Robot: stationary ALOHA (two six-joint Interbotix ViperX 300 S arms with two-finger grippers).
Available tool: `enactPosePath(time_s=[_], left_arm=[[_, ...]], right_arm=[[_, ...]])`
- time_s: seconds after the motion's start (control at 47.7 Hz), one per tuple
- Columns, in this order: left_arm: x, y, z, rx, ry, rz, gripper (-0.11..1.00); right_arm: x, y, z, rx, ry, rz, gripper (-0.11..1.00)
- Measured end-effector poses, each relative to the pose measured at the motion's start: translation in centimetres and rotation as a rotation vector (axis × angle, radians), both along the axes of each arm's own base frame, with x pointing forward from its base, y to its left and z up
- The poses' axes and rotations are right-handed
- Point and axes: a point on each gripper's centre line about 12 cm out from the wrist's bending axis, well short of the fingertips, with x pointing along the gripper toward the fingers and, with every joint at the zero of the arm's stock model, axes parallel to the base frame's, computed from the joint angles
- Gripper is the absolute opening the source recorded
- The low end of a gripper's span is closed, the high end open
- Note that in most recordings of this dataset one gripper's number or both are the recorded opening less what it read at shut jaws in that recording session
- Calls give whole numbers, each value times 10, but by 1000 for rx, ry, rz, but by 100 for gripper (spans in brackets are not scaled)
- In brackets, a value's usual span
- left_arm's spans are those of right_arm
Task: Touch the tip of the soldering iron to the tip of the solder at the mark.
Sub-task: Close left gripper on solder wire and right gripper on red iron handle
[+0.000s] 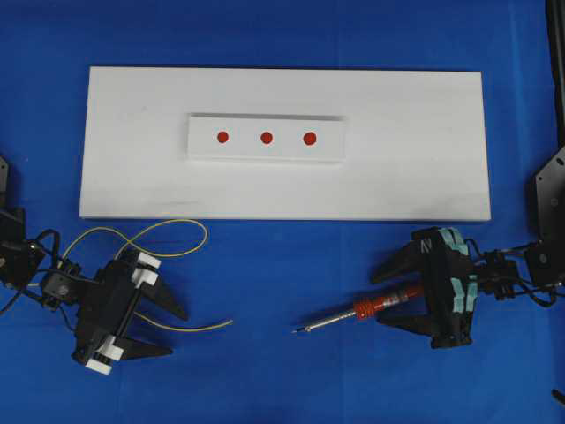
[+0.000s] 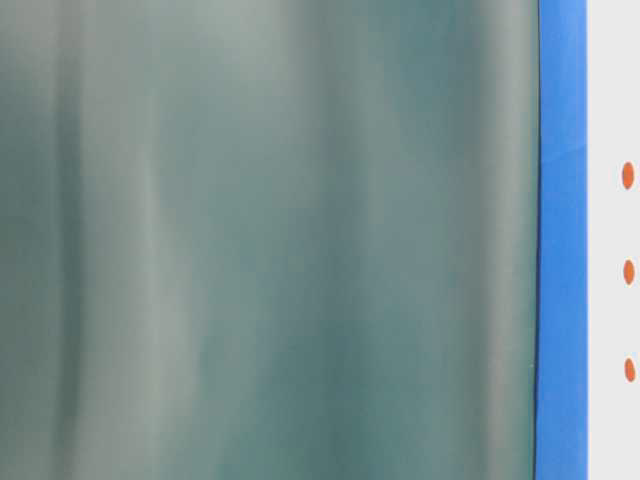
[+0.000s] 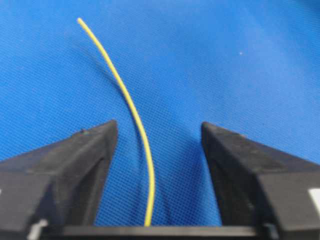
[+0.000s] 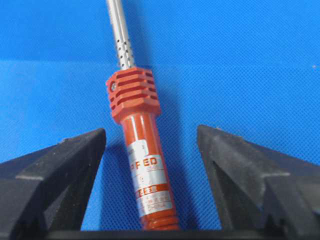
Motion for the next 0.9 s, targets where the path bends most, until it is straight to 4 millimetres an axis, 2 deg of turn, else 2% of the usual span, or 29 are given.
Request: enactPosePath(time_s=[0.063,0.189,0.294,0.692,0.902], left_arm=[[-1,1,-3,14,26,0,38],[-2,2,-9,43,82,6,13],[-2,3,-11,59,115,10,3],[-2,3,-3,76,153,9,3],[-3,2,28,98,212,10,3]], right_arm=[[0,-1,-1,-6,3,-1,55],[-1,-1,-4,-23,8,6,24],[0,-2,-5,-28,7,2,6],[1,-1,-4,-29,11,4,6],[-1,2,14,-7,26,27,6]])
